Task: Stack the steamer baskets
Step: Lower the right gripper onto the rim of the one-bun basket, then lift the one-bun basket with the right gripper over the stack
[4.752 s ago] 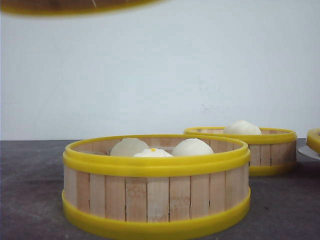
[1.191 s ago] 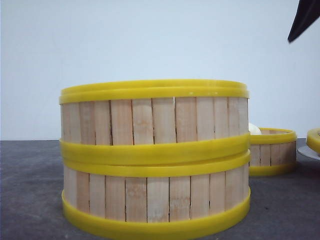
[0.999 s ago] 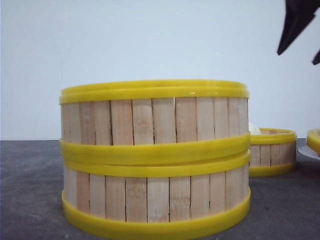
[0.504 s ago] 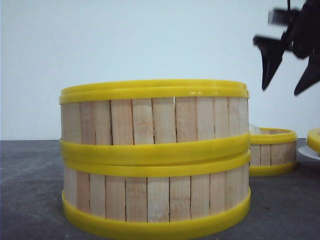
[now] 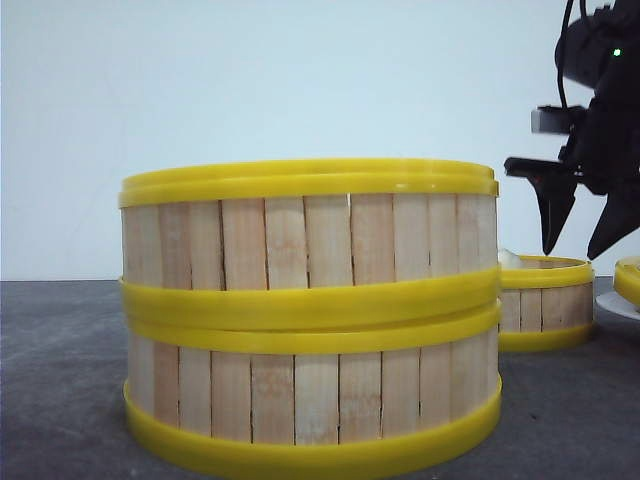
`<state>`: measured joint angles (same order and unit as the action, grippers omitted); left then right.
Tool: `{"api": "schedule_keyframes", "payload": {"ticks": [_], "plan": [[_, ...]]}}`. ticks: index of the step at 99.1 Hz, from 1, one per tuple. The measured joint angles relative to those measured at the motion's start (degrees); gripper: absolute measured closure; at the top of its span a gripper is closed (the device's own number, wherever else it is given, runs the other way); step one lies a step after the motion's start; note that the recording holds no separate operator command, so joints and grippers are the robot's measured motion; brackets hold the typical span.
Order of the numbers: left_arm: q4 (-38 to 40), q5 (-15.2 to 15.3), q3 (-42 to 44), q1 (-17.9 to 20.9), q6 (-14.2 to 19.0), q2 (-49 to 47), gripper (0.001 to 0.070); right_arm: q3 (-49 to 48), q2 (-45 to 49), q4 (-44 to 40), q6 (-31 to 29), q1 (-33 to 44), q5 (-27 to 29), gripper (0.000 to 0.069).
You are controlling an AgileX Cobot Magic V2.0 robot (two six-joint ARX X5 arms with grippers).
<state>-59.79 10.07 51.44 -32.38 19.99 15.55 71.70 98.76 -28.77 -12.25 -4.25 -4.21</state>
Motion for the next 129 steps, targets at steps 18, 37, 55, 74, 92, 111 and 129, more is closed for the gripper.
{"api": "schedule_keyframes", "payload": {"ticks": [18,37,55,74,92,111,129], "plan": [[-0.1,-1.0,0.0,0.0,0.4,0.0,0.0349,0.0,0.6,2.1,-0.2,0.0,1.1,0.0431],[-0.4,-1.0,0.0,0.0,0.4,0.0,0.0349,0.1,2.0,2.5,-0.2,0.0,1.2,0.0457],[-0.5,-1.0,0.0,0.0,0.4,0.0,0.0349,0.1,3.4,2.4,-0.2,0.0,2.8,0.0493],[-0.7,-1.0,0.0,0.0,0.4,0.0,0.0349,0.1,4.3,2.5,-1.0,0.0,2.9,0.0567],[-0.9,-1.0,0.0,0.0,0.4,0.0,0.0349,0.1,4.7,2.7,-1.5,0.0,3.2,0.0662],[-1.0,-1.0,0.0,0.0,0.4,0.0,0.0349,0.1,4.7,3.0,-2.3,-0.1,4.2,0.0663],[-1.3,-1.0,0.0,0.0,0.4,0.0,0.0349,1.0,4.6,2.4,-3.3,-0.1,4.0,0.0663]]}}
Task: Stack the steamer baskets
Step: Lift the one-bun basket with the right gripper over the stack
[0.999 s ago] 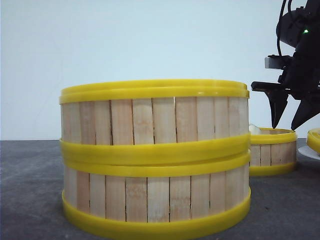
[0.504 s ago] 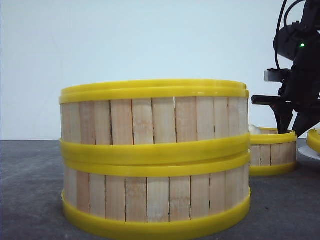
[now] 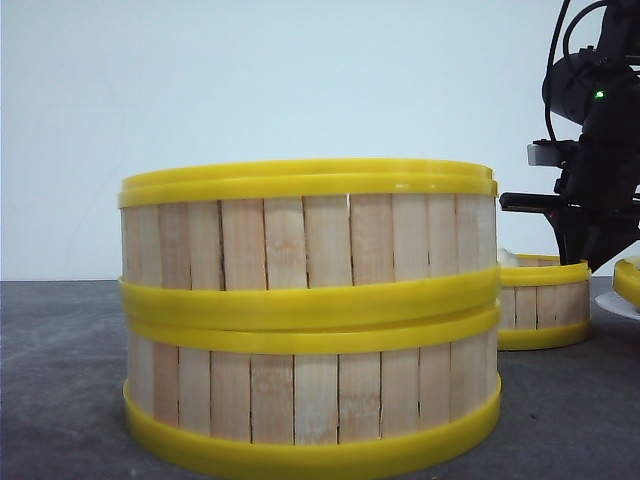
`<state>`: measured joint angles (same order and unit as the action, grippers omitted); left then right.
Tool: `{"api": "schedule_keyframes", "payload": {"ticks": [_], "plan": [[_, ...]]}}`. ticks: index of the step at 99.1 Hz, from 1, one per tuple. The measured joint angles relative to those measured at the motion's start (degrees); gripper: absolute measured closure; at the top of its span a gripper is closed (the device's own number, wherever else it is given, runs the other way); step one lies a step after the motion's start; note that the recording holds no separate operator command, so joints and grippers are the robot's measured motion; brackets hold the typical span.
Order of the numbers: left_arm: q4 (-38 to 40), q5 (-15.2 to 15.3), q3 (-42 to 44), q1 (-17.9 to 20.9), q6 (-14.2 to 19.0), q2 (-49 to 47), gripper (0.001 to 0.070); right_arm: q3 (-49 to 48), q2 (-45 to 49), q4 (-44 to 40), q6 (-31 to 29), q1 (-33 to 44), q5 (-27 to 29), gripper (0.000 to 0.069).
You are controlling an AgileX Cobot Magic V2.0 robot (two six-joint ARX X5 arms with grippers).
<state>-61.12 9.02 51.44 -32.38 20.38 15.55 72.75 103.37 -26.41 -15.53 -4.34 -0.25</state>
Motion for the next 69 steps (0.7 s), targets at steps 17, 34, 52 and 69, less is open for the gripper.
{"api": "schedule_keyframes", "payload": {"ticks": [17,34,52,69], "plan": [[0.0,0.0,0.0,0.0,0.0,0.0,0.0349,3.4,-3.2,-3.3,-0.3,0.0,-0.7,0.0663],[-0.2,0.0,0.0,0.0,-0.2,0.0,0.0349,8.0,-9.6,-5.6,0.4,0.0,-1.2,0.0663],[-0.9,0.0,0.0,0.0,-1.1,0.0,0.0349,10.9,-17.0,-9.4,2.4,0.0,-4.3,0.0663],[-1.5,0.0,0.0,0.0,-1.3,0.0,0.0349,11.1,-22.6,-13.7,4.2,-2.4,-10.2,0.0663]]}}
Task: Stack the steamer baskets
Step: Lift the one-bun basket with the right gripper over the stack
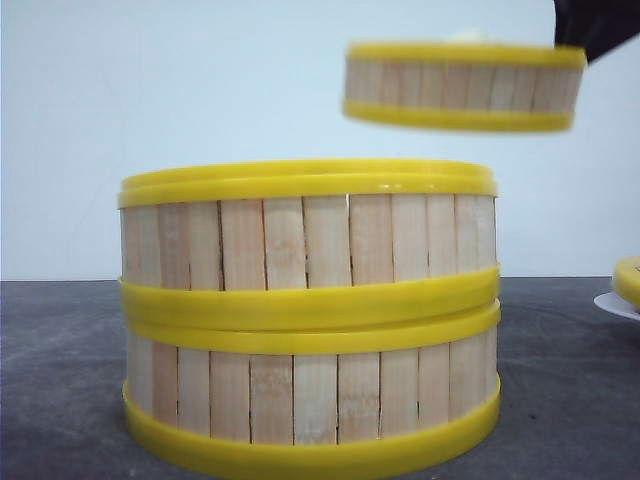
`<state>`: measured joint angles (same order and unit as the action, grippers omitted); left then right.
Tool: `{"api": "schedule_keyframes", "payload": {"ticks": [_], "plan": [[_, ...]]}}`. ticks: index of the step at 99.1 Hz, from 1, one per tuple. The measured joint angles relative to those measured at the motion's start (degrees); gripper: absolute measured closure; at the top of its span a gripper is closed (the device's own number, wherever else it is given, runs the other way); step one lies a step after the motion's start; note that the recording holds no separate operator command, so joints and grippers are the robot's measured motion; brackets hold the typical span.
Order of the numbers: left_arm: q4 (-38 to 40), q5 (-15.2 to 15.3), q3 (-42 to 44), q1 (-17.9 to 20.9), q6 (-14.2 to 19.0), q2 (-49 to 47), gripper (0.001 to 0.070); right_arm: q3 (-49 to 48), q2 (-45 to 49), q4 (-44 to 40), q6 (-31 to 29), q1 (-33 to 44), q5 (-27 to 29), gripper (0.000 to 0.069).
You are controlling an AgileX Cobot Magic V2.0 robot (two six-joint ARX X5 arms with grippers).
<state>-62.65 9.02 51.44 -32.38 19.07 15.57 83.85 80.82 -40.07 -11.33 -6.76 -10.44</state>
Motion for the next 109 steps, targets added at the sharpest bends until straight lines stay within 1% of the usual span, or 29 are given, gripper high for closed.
{"api": "schedule_keyframes", "payload": {"ticks": [9,32,49,81,109], "plan": [[0.0,0.0,0.0,0.0,0.0,0.0,0.0349,0.0,-2.0,-2.8,1.4,-3.0,-1.5,0.0663],[0.1,0.0,0.0,0.0,0.0,0.0,0.0349,0.0,-2.9,-9.5,5.3,-13.4,-1.5,0.0663],[0.1,0.0,0.0,0.0,-0.2,0.0,0.0349,0.0,-2.9,-10.2,7.1,-19.3,-1.6,0.0663],[0.2,0.0,0.0,0.0,-1.4,0.0,0.0353,0.0,-0.9,-12.8,8.1,-23.6,-1.5,0.0663],[0.1,0.0,0.0,0.0,-1.5,0.0,0.0353,0.0,2.4,-13.3,8.2,-25.1,-0.9,0.0663]]}}
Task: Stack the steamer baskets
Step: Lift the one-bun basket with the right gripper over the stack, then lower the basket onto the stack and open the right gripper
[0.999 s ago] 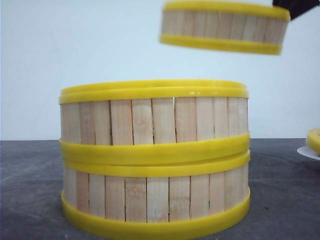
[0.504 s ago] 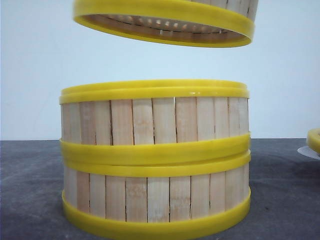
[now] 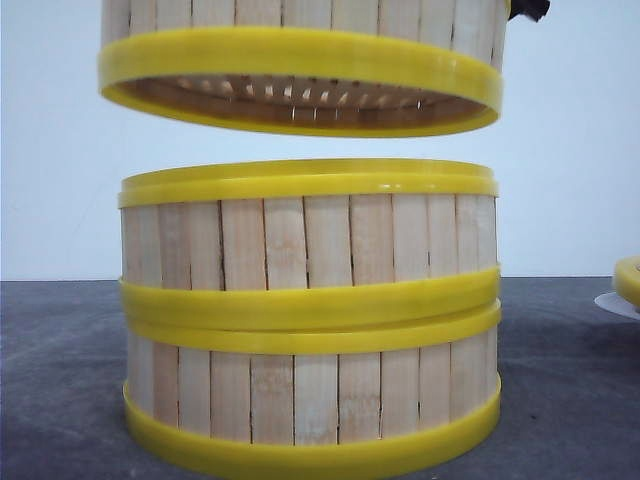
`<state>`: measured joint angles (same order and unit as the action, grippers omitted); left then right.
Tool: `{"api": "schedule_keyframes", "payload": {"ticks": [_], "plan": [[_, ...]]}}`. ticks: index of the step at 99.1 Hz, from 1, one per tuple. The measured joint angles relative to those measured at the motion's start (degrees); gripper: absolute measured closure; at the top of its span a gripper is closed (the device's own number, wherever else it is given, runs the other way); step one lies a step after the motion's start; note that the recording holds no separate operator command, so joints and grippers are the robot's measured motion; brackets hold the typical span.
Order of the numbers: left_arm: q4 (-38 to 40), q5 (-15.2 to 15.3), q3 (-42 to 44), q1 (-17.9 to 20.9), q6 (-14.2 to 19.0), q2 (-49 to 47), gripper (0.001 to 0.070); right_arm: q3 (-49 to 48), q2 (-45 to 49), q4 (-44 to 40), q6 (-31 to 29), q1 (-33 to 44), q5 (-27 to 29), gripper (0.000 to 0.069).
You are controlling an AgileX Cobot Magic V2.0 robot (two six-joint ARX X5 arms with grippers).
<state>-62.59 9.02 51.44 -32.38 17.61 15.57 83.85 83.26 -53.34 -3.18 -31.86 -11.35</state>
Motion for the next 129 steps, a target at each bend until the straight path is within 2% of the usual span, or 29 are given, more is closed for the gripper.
{"api": "schedule_keyframes", "payload": {"ticks": [25,41,85,91,100,105,113,129], "plan": [[-0.2,-0.1,0.0,0.0,0.0,0.0,0.0353,0.0,4.0,0.0,0.2,0.0,0.6,0.0663],[-0.3,-0.3,0.0,0.0,0.0,0.0,0.0353,0.0,4.6,0.0,0.5,-0.2,4.3,0.0663],[-1.2,-0.3,0.0,0.0,-0.3,0.0,0.0353,0.0,6.1,-0.4,0.4,-0.3,4.2,0.0658],[-1.2,-0.3,0.0,0.0,-0.3,0.0,0.0353,0.0,6.6,-0.5,0.4,-0.3,4.2,0.0611],[-1.3,-0.3,0.0,0.0,-0.3,0.0,0.0353,0.0,6.7,0.0,0.4,-0.3,4.0,0.0479],[-1.3,-0.3,0.0,0.0,-0.3,0.0,0.0353,0.1,6.7,0.6,0.3,-0.3,4.0,0.043],[-1.3,-0.3,0.0,0.0,-0.5,0.0,0.0353,0.1,6.6,1.4,0.2,-0.3,4.0,0.0399],[-1.4,-0.3,0.0,0.0,-0.9,0.0,0.0353,0.1,4.2,1.8,0.1,0.8,4.5,0.0387]]}}
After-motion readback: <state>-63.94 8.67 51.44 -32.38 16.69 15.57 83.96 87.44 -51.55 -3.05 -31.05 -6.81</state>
